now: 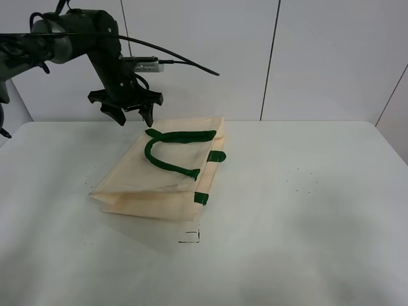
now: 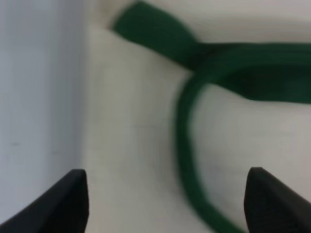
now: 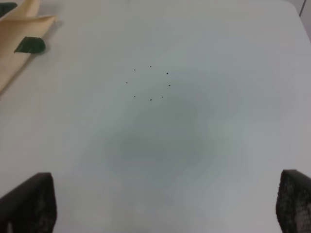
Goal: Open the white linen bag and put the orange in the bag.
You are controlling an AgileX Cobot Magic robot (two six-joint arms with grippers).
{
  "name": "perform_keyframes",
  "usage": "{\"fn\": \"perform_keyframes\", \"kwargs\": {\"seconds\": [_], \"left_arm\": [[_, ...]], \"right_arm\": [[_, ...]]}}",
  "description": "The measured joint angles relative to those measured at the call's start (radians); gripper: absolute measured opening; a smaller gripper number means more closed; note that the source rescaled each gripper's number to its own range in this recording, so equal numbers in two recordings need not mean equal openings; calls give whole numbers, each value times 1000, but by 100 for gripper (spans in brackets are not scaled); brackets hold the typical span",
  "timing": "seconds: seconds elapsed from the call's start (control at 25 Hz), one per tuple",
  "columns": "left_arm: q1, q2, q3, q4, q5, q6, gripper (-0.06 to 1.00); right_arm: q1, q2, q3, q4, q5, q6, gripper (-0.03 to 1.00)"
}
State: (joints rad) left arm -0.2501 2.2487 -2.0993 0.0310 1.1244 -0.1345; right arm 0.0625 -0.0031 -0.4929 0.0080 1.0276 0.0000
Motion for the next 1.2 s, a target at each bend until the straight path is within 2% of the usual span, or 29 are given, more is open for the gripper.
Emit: {"fn": "perform_keyframes", "kwargs": {"seconds": [0.36, 0.72, 0.92, 1.2], "left_arm": [[212, 0, 0, 8, 60, 0, 91], [229, -17, 39, -16, 63, 19, 91], [229, -116, 196, -18, 62, 19, 91], [228, -393, 562, -19, 62, 19, 91]], "right_arm": [[0, 0, 0, 0, 0, 0, 100], [0, 0, 0, 0, 0, 0, 100], [0, 0, 0, 0, 0, 0, 100], [0, 0, 0, 0, 0, 0, 100]]}}
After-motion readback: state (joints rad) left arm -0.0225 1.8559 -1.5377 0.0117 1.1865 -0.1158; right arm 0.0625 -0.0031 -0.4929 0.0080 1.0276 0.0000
